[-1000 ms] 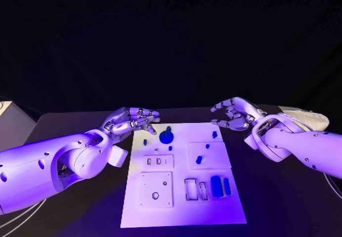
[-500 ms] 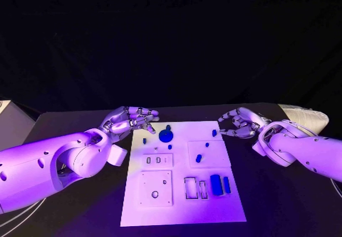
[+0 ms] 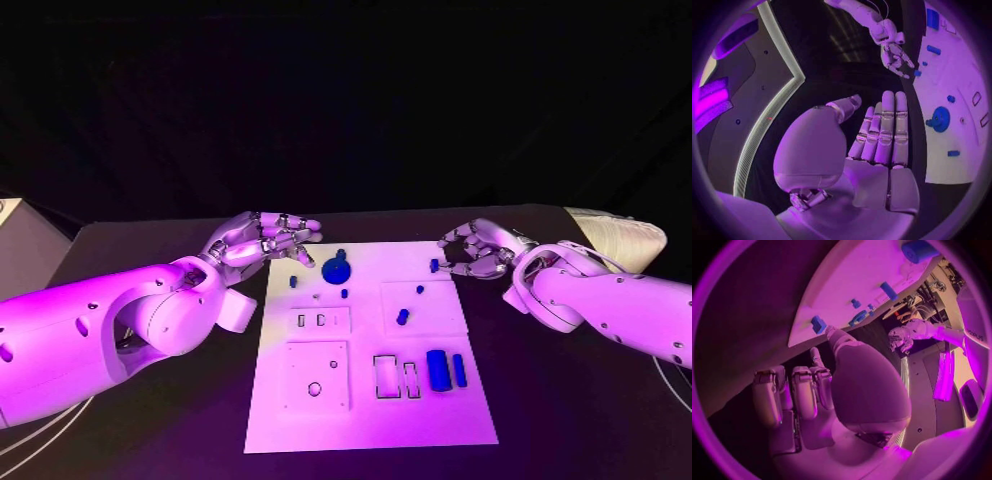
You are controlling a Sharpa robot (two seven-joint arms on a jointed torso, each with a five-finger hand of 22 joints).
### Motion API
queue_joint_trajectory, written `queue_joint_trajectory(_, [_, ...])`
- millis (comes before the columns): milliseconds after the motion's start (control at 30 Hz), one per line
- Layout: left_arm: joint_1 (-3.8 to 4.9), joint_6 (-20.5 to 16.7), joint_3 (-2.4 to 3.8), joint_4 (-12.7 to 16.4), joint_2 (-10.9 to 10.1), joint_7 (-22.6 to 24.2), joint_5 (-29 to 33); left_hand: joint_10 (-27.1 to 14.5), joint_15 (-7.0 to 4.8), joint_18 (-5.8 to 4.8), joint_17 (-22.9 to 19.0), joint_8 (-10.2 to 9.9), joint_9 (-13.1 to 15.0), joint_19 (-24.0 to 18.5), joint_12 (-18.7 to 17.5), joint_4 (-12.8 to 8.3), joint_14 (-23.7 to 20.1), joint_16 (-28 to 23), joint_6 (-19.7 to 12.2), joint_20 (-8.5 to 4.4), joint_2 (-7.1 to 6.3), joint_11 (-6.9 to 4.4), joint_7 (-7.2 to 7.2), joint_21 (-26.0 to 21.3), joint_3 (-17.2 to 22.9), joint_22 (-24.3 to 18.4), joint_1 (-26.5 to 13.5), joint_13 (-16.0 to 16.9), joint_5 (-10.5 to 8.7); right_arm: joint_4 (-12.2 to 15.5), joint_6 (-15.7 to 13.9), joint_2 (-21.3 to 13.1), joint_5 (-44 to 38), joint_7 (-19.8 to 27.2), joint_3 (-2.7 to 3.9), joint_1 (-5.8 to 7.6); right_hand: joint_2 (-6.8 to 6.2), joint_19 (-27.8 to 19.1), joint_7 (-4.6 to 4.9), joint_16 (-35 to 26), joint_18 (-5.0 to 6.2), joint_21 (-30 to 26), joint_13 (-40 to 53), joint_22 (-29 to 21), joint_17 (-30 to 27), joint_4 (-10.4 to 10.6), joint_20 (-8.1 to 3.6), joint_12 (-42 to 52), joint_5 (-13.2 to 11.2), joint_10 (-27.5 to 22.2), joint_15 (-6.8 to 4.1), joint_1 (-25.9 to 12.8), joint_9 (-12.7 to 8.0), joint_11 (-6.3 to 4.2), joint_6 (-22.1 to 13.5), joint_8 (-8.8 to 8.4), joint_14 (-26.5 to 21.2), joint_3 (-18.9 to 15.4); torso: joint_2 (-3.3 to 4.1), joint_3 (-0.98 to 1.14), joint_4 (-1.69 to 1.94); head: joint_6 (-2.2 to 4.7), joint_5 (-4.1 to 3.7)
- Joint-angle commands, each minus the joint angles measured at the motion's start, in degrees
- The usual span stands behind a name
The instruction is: Assemble the parts on the task board
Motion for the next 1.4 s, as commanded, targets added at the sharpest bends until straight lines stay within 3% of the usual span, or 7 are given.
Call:
queue_joint_trajectory(33, [-0.01,1.4,0.03,0.2,0.0,0.7,-0.3,-0.4,0.07,0.15,-0.1,0.1,-0.1,-0.4,-0.2,-0.3,-0.3,0.2,-0.4,-0.1,0.67,0.01,0.8,0.4,-0.1,0.1,0.1,0.0,-0.3,-0.4,1.0,0.5,-1.0,-1.5,0.01,-0.26,0.27,5.1,-0.02,0.2,-0.47,-0.2,14.8,14.0,15.1,-0.4,0.36,-0.2,0.3,5.8,0.37,0.7,0.0,0.32,0.0,-0.09,5.9,0.3,-0.04,-0.02,-0.05,-0.27,0.16])
queue_joint_trajectory(167, [-0.01,1.3,0.03,0.3,-0.1,0.7,-0.3,-0.4,0.07,0.15,-0.1,0.1,-0.1,-0.4,-0.2,-0.3,-0.3,0.2,-0.4,-0.1,0.67,0.01,0.8,0.4,-0.1,0.1,0.1,0.0,-0.3,-0.7,1.1,0.9,-1.0,-1.6,0.01,-0.46,0.36,5.1,-0.06,0.2,-0.49,-0.1,14.9,14.1,15.1,-0.6,0.36,-0.1,0.4,5.9,0.35,0.8,0.1,0.3,0.3,0.06,5.9,0.6,-0.02,0.06,-0.1,-0.38,0.13])
queue_joint_trajectory(333, [-0.01,1.3,0.03,0.3,-0.1,0.7,-0.4,-0.4,0.07,0.15,-0.1,0.1,-0.1,-0.4,-0.2,-0.3,-0.3,0.2,-0.4,-0.1,0.67,0.01,0.8,0.4,-0.1,0.1,0.1,0.0,-0.3,-0.9,1.4,1.4,-1.1,-1.8,0.01,-0.68,0.41,5.2,-0.11,0.2,-0.51,-0.1,15.0,14.2,15.1,-0.7,0.34,0.1,0.5,6.0,0.31,0.9,0.1,0.26,0.7,0.21,5.9,0.8,-0.07,-0.02,-0.01,-0.44,0.07])
queue_joint_trajectory(1400, [0.0,1.2,0.03,0.3,-0.3,0.6,-0.4,-0.4,0.08,0.15,-0.1,0.1,-0.1,-0.6,-0.2,-0.4,-0.4,0.2,-0.4,-0.08,0.73,0.03,0.82,0.7,-0.1,0.2,0.2,0.1,-0.3,-2.7,2.6,3.3,-1.1,-2.4,0.01,-1.51,0.91,5.5,-0.79,0.2,-0.65,0.4,15.1,14.6,15.1,-1.1,-0.31,0.2,0.7,6.1,-0.51,0.4,0.6,-0.3,4.1,1.51,5.9,3.4,0.01,0.12,-0.07,-0.71,0.55])
